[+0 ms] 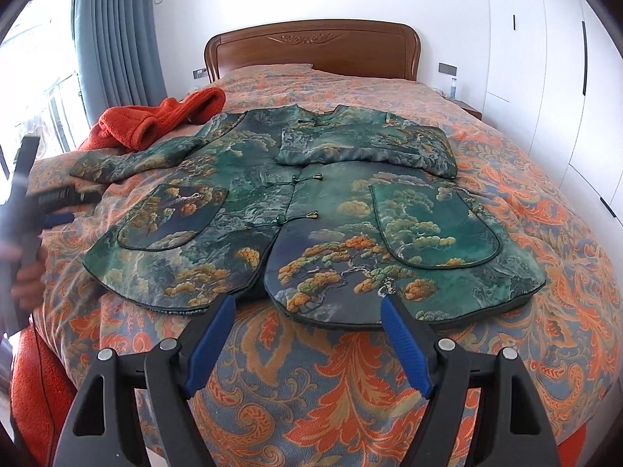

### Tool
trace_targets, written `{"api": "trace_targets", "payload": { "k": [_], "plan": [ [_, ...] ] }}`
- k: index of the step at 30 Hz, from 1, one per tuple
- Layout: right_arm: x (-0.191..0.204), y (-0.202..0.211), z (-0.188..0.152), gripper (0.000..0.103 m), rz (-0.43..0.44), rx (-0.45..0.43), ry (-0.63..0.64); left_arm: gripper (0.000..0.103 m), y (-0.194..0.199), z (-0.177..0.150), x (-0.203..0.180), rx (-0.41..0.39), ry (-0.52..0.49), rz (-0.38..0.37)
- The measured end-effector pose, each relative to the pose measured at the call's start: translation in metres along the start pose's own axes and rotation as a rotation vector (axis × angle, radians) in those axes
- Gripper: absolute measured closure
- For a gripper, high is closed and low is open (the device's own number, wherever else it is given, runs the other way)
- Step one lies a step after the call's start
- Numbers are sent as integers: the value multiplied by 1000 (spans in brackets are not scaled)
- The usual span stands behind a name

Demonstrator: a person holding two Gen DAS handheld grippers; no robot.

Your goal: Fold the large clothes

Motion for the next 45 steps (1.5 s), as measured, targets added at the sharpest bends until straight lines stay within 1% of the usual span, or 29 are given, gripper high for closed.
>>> {"api": "trace_targets", "payload": {
  "k": [1, 3, 5, 6, 7, 9, 11, 14, 17, 19, 20, 21, 23, 24, 25, 27, 28, 29, 30, 33, 34, 35, 38, 40, 41, 42, 43, 44, 45],
  "plan": [
    [0, 1, 0, 24, 3, 0, 2, 4, -1, 11, 10, -9, 37, -8],
    [-1, 4, 0, 24, -1, -6, 1, 5, -5, 45, 45, -41, 174, -34],
    [-3, 6, -1, 24, -6, -11, -1, 6, -9, 72, 78, -79, 290, -59],
    [-3, 7, -2, 24, -9, -10, -2, 9, -12, 86, 97, -104, 352, -50],
    [-4, 6, -3, 24, -10, -4, -3, 12, -14, 92, 106, -116, 383, -40],
    [-4, 2, -6, 24, -7, 16, -5, 20, -27, 110, 132, -126, 460, -14],
    [-4, -4, -10, 24, -3, 40, -6, 25, -40, 120, 145, -121, 495, 0],
    [1, -12, -14, 24, 8, 72, -6, 31, -56, 136, 154, -128, 507, 31],
    [9, -20, -17, 24, 17, 100, 8, 34, -68, 149, 162, -147, 527, 66],
    [14, -24, -18, 24, 24, 114, 13, 43, -74, 157, 167, -160, 537, 92],
    [17, -27, -18, 24, 32, 121, 15, 60, -76, 161, 169, -166, 531, 114],
    [19, -29, -18, 24, 39, 128, 15, 87, -76, 164, 169, -169, 515, 141],
    [24, -33, -19, 24, 48, 139, 18, 95, -74, 174, 162, -171, 436, 193],
    [26, -35, -20, 24, 55, 142, 21, 96, -69, 177, 155, -184, 396, 214],
    [28, -37, -20, 24, 59, 145, 23, 97, -61, 181, 142, -209, 334, 234],
    [31, -39, -22, 24, 71, 151, 24, 98, -41, 186, 100, -259, 166, 277],
    [31, -39, -22, 24, 75, 151, 23, 98, -34, 186, 84, -277, 105, 287],
    [31, -39, -23, 24, 84, 148, 20, 98, -23, 183, 53, -309, -5, 302],
    [31, -38, -24, 24, 90, 145, 17, 98, -15, 180, 30, -328, -85, 308],
    [29, -37, -25, 24, 100, 140, 9, 98, 0, 151, -65, -367, -385, 297],
    [28, -36, -26, 24, 103, 136, 2, 98, 0, 142, -84, -367, -439, 293],
    [25, -35, -26, 24, 104, 131, -8, 98, -1, 127, -112, -363, -518, 281],
    [18, -29, -26, 24, 110, 114, -41, 98, -16, 89, -170, -325, -663, 244],
    [13, -24, -25, 24, 111, 97, -55, 96, -31, 58, -202, -303, -757, 255],
    [10, -20, -25, 24, 108, 87, -61, 91, -38, 44, -213, -285, -789, 257],
    [7, -17, -25, 24, 105, 76, -67, 82, -46, 31, -220, -258, -815, 253],
    [4, -14, -25, 24, 104, 69, -72, 78, -62, 11, -231, -198, -853, 238],
    [0, -12, -25, 24, 102, 63, -78, 63, -70, -3, -236, -160, -875, 227],
    [-2, -10, -26, 24, 100, 60, -84, 45, -79, -22, -239, -116, -897, 218]
  ]
}}
Point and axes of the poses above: each gripper's, at about its wrist camera, not at the fingertips, and y roughly against the way its jaws point, x to its left, z to its top, the point moved 5 cm from there along -y, roughly the way its jaws point, and after that the axes turned 7 degrees about x, right-handed, at the moved point
